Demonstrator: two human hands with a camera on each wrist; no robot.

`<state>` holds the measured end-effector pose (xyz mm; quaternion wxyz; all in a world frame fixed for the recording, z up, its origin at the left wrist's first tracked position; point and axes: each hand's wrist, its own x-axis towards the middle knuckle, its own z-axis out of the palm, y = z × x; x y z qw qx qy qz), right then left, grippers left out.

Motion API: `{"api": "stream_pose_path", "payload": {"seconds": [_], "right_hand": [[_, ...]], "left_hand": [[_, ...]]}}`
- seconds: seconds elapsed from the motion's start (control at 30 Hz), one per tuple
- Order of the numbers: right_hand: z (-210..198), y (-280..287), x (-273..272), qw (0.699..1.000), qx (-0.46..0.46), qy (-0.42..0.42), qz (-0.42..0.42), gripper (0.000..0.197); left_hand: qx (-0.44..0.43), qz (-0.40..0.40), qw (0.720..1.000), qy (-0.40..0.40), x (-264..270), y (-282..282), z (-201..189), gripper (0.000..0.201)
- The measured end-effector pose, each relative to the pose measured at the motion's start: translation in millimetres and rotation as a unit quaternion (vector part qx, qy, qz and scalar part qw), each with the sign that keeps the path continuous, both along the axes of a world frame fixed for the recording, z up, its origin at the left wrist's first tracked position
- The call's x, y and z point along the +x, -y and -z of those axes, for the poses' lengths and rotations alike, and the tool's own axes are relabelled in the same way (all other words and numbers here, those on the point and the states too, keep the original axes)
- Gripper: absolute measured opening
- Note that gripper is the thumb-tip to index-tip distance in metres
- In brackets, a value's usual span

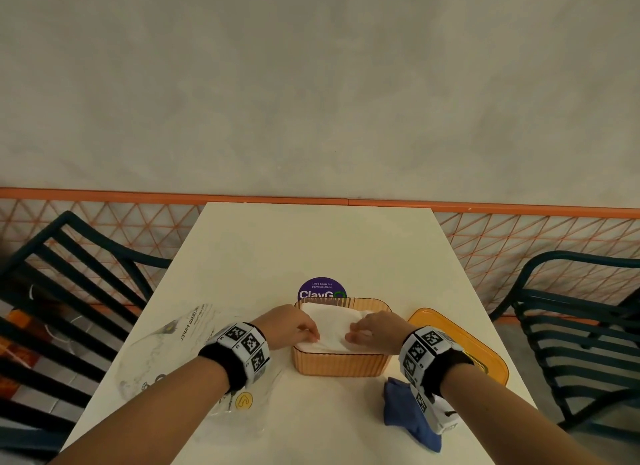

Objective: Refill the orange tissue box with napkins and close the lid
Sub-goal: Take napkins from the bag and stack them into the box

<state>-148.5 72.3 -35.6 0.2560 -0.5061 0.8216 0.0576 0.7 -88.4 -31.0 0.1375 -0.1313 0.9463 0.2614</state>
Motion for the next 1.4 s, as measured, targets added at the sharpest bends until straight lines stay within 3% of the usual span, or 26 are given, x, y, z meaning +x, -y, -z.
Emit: {"api": "stream_pose_path", "payload": {"seconds": [0.27, 0.5, 0.57, 0.7, 0.83, 1.1, 1.3, 1.4], "right_hand": [[-6, -3, 6, 1.0, -0.003, 0.023, 0.008, 0.051], [0, -5, 3, 0.999, -0.03, 0.037, 0.026, 0.048], [4, -4, 4, 0.999, -0.041, 0.015, 0.019, 0.048], [14, -4, 9, 0.996, -0.089, -0.024, 0.021, 0.059], [16, 2, 10, 0.991, -0.111, -0.065, 0.025, 0.075], [19, 5, 8, 0.99, -0.11, -0.08, 0.019, 0.077], [19, 4, 9, 0.989, -0.121, -0.086, 0.027, 0.079], [20, 4, 9, 0.987, -0.132, -0.089, 0.03, 0.084]], "left_hand": [[-0.054, -0.021, 0.998, -0.02, -7, -1, 4, 0.026], [0.001, -0.08, 0.997, -0.004, -6, 1, 4, 0.032], [-0.067, -0.089, 0.994, -0.008, -10, -2, 5, 0.036], [-0.226, -0.089, 0.97, -0.007, -19, -18, 17, 0.063], [-0.256, -0.096, 0.962, -0.017, -20, -16, 22, 0.066], [-0.172, -0.115, 0.977, -0.046, -17, -13, 24, 0.058], [-0.09, -0.142, 0.981, -0.096, -15, -16, 22, 0.025], [-0.044, -0.155, 0.983, -0.091, -13, -18, 22, 0.025]]}}
